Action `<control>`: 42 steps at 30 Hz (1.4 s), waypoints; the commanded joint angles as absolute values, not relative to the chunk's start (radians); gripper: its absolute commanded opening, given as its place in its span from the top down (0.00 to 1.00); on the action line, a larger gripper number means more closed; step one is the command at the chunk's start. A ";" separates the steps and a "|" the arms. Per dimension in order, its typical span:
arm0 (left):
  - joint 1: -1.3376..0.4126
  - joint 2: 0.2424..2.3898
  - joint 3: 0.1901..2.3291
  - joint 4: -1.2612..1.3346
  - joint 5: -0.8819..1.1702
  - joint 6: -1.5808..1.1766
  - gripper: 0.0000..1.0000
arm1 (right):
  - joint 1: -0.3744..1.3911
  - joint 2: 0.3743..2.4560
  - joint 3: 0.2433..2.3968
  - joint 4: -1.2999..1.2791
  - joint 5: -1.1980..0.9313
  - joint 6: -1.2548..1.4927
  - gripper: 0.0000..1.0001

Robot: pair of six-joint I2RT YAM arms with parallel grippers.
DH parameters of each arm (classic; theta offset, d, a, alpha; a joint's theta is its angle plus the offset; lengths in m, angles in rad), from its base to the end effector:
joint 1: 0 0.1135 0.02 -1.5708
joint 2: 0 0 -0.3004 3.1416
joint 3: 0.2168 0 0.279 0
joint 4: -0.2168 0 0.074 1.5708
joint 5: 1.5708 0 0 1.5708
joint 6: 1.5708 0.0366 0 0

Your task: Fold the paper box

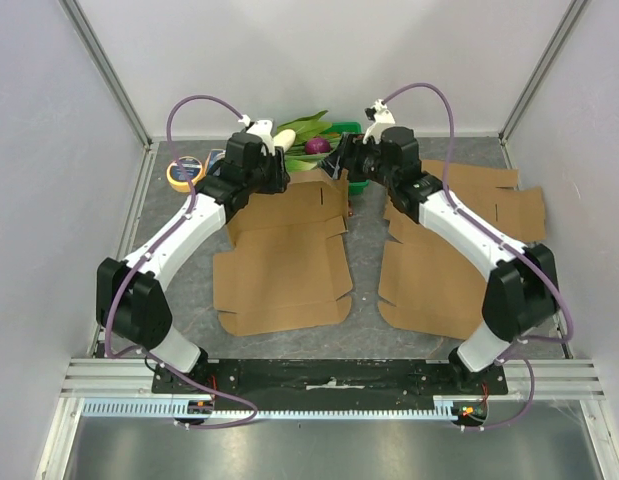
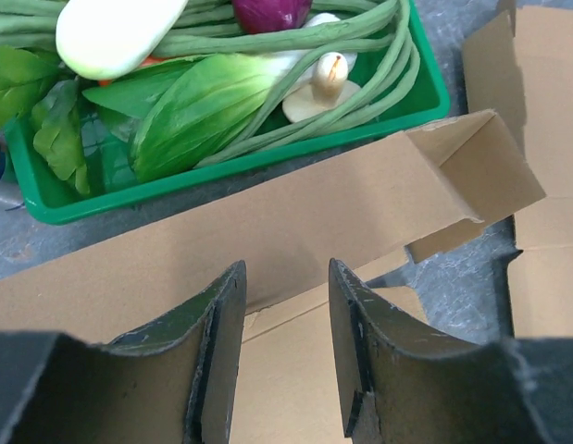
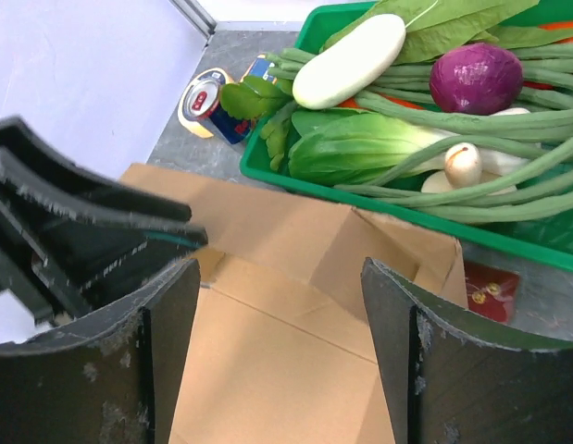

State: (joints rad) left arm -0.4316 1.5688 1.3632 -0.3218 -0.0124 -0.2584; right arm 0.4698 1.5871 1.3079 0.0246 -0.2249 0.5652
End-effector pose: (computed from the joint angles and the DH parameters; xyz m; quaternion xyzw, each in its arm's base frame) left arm 0.3580 -0.1644 0.3614 0.0719 0.8640 -0.1635 0.4708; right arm 0.3614 0.1927 0.3688 -0.0311 0.7885 0.3778 0.4843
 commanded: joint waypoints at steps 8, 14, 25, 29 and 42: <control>-0.431 1.523 1.246 -0.288 -0.066 -0.267 0.53 | 0.485 1.773 1.433 0.020 -0.241 0.713 0.30; -0.430 1.457 1.236 -0.288 -0.057 -0.284 0.39 | 0.491 1.747 1.362 0.080 -0.250 0.742 0.32; -0.422 0.880 0.712 -0.074 -0.454 -0.468 0.24 | 0.479 1.693 1.345 0.052 -0.271 0.552 0.16; -0.417 0.822 0.471 0.113 -0.520 -0.477 0.39 | 0.474 1.723 1.388 0.046 -0.325 0.555 0.16; -0.236 1.213 0.632 0.245 -0.316 -0.298 0.45 | 0.472 1.730 1.436 0.031 -0.353 0.574 0.17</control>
